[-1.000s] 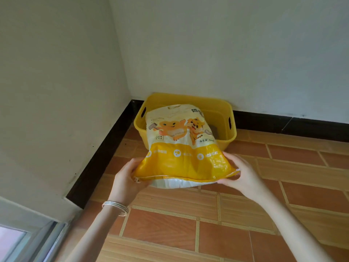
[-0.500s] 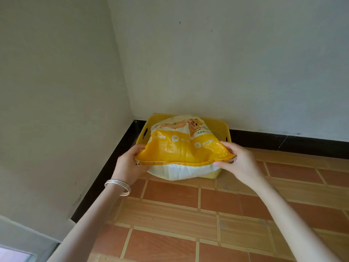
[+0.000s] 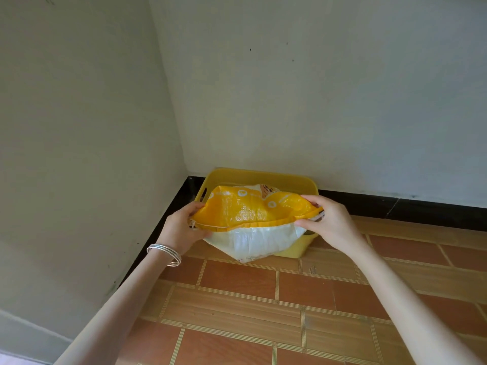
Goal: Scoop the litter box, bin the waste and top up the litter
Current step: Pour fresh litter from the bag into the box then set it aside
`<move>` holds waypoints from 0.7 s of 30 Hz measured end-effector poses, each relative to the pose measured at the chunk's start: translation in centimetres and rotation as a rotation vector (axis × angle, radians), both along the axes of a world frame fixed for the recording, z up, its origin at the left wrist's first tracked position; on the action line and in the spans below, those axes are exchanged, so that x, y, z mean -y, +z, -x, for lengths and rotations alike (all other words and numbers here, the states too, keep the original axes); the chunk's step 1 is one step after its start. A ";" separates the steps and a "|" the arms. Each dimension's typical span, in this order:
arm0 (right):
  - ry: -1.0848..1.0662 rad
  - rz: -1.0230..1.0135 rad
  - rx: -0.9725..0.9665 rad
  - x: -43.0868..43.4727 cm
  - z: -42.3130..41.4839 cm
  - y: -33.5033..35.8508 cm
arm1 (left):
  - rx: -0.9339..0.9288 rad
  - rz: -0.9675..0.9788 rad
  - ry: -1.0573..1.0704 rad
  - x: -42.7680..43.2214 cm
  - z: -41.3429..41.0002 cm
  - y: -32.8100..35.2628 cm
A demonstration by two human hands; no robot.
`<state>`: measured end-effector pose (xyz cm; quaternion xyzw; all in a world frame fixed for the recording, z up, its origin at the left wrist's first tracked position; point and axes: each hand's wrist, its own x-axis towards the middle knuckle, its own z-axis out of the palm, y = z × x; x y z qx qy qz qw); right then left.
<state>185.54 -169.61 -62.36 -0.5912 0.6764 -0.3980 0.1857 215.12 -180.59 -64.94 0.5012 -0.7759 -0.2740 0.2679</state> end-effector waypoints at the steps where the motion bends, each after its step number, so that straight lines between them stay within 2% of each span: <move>1: 0.000 0.001 0.000 0.1 -0.1 0.1 | -0.004 0.001 -0.001 0.0 0.1 0.0; 10: -0.017 -0.010 0.053 4.0 1.5 3.4 | -0.124 -0.072 -0.012 3.2 1.3 4.0; 14: -0.042 0.013 0.093 6.7 2.4 5.8 | -0.116 -0.090 -0.001 6.3 2.3 6.5; 18: -0.049 -0.006 0.146 8.8 3.3 8.0 | -0.234 -0.249 -0.032 8.6 3.2 8.6; 21: -0.052 -0.036 0.146 10.1 3.8 8.7 | -0.248 -0.318 -0.046 9.4 4.0 9.9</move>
